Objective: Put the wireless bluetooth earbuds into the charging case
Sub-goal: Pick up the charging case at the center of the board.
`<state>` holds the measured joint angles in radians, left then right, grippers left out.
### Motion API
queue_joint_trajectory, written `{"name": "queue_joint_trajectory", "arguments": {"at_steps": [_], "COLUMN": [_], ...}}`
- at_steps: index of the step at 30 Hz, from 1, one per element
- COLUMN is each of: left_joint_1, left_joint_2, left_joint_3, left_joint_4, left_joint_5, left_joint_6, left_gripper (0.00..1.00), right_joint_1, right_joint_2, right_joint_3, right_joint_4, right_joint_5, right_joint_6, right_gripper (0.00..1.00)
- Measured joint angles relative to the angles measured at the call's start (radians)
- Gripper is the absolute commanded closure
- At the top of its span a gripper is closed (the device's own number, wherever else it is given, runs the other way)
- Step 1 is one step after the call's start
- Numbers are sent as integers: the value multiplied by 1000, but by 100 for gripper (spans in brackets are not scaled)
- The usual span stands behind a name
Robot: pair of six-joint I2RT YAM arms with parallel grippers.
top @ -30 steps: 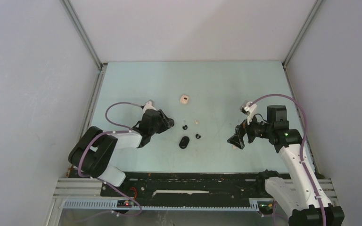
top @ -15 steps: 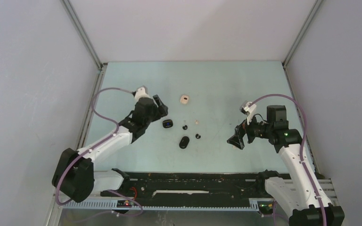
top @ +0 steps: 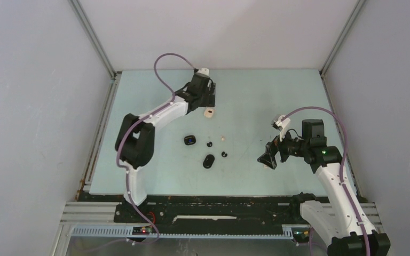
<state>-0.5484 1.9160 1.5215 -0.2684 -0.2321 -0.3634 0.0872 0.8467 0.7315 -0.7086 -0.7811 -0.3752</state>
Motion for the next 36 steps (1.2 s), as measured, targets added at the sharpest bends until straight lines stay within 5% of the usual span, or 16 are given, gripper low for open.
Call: {"name": "queue_joint_trajectory", "arguments": {"at_steps": [14,36], "left_joint_1": [5,32], "left_joint_2": [256,351], "left_joint_3": [242,256], "left_joint_4": [-208,-220], "left_joint_5": [90,203], "left_joint_6": [155,145], "left_gripper": [32,51], "right_joint_1": [-6,-6], "right_joint_2": [12,28], "right_joint_3": [0,0], "right_joint_4": [0,0], "right_joint_5": [0,11], "right_joint_6": [-4,-18], "right_gripper": [0,0]}}
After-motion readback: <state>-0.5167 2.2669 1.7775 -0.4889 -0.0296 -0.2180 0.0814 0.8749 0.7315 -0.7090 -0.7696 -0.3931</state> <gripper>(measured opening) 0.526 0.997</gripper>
